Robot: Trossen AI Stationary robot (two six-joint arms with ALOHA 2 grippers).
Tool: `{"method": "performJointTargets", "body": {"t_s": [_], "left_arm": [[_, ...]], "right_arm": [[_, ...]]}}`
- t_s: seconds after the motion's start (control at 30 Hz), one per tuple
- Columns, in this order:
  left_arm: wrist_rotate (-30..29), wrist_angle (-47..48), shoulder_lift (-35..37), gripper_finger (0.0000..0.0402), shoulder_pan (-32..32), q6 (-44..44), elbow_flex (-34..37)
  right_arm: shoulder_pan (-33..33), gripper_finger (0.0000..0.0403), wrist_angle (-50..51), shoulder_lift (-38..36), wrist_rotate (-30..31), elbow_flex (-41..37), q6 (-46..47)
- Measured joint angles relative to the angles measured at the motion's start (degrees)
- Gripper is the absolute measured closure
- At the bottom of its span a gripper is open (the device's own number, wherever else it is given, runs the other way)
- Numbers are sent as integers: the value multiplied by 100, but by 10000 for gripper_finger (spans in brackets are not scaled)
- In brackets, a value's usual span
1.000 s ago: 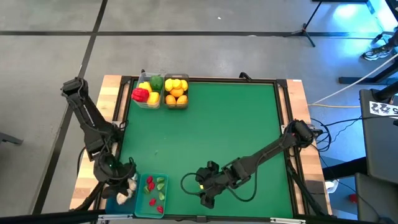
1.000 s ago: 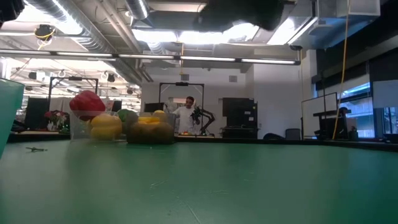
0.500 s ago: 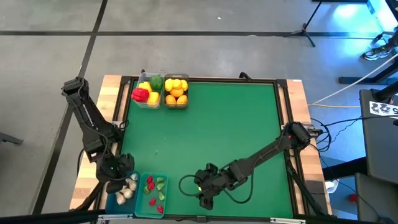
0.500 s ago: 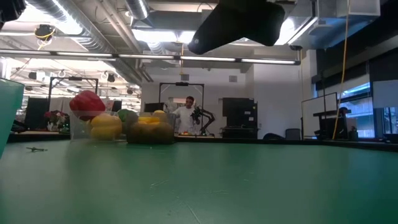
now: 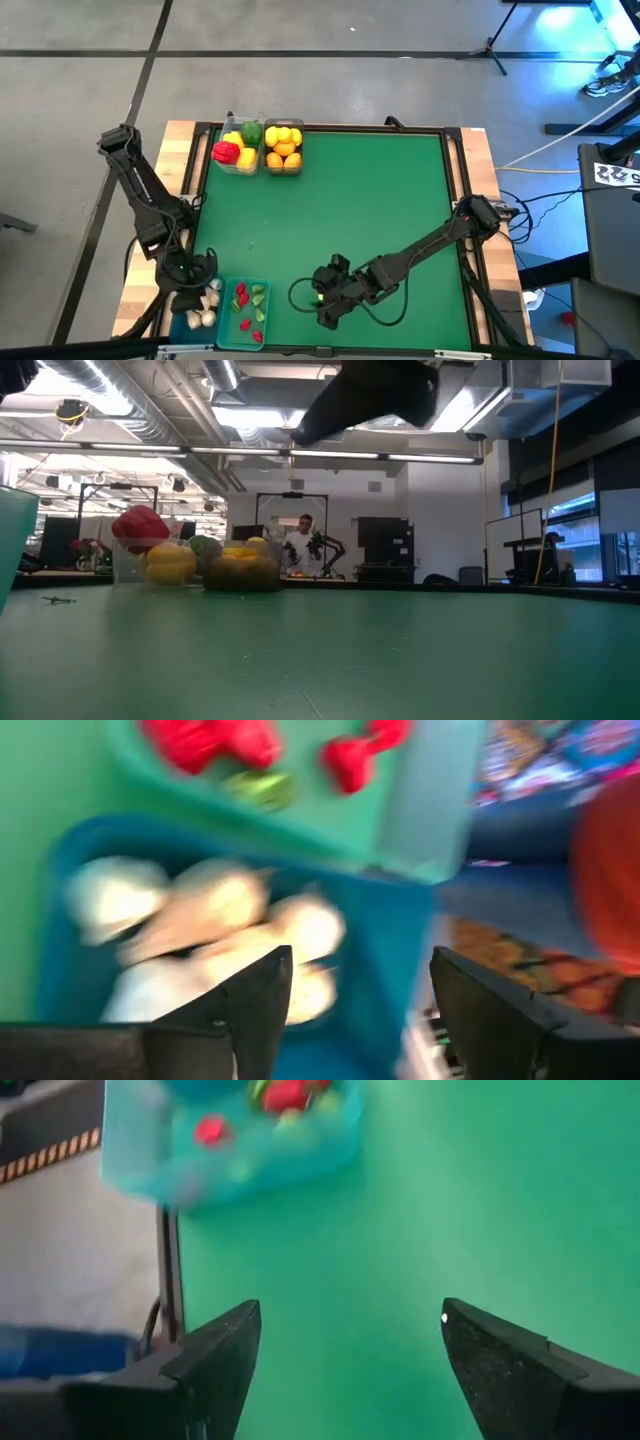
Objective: Sort produce into baskets
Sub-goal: Return to Home Position
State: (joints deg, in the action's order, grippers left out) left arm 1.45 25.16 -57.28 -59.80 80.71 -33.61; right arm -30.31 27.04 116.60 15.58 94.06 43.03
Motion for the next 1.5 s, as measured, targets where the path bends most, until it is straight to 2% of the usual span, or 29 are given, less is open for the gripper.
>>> {"method": "performJointTargets", "body": {"t_s": [0.17, 0.33, 0.43, 0.6, 0.67, 0.77, 0.9, 1.07, 1.2, 1.37, 1.5], "left_arm": [[-2, -728, 239, 171, 237, -88, 0], [-79, -843, 688, 173, 602, 65, 0], [-384, -1074, 1047, 174, 761, -112, 0], [-920, -2037, 1721, 174, 985, -1320, 0], [-1224, -2471, 2033, 174, 1066, -1895, 0], [-1760, -3027, 2519, 174, 1178, -2849, 0], [-2242, -3336, 3249, 174, 1296, -4095, -2], [-2288, -3402, 4136, 174, 1346, -5062, -4], [-1891, -3411, 4712, 174, 1341, -6131, -4], [-1510, -3332, 5265, 174, 1341, -6975, -4], [-1478, -3113, 5564, 174, 1341, -7427, -4]], "right_arm": [[162, 100, 0, -392, 458, 2, -609], [371, 100, -18, -873, 497, 2, -1382], [481, 100, -30, -1224, 501, 2, -1540], [612, 100, -16, -1915, 494, 2, -1548], [604, 100, 71, -2207, 486, 3, -1943], [600, 100, 592, -2681, 491, 4, -3012], [572, 100, 951, -3337, 583, 4, -3083], [558, 100, 1538, -4147, 1028, 4, -3104], [598, 100, 1982, -4828, 1031, 4, -3043], [591, 100, 2482, -5573, 1131, -6, -2844], [591, 100, 2414, -6301, 1270, -565, -2823]]}}
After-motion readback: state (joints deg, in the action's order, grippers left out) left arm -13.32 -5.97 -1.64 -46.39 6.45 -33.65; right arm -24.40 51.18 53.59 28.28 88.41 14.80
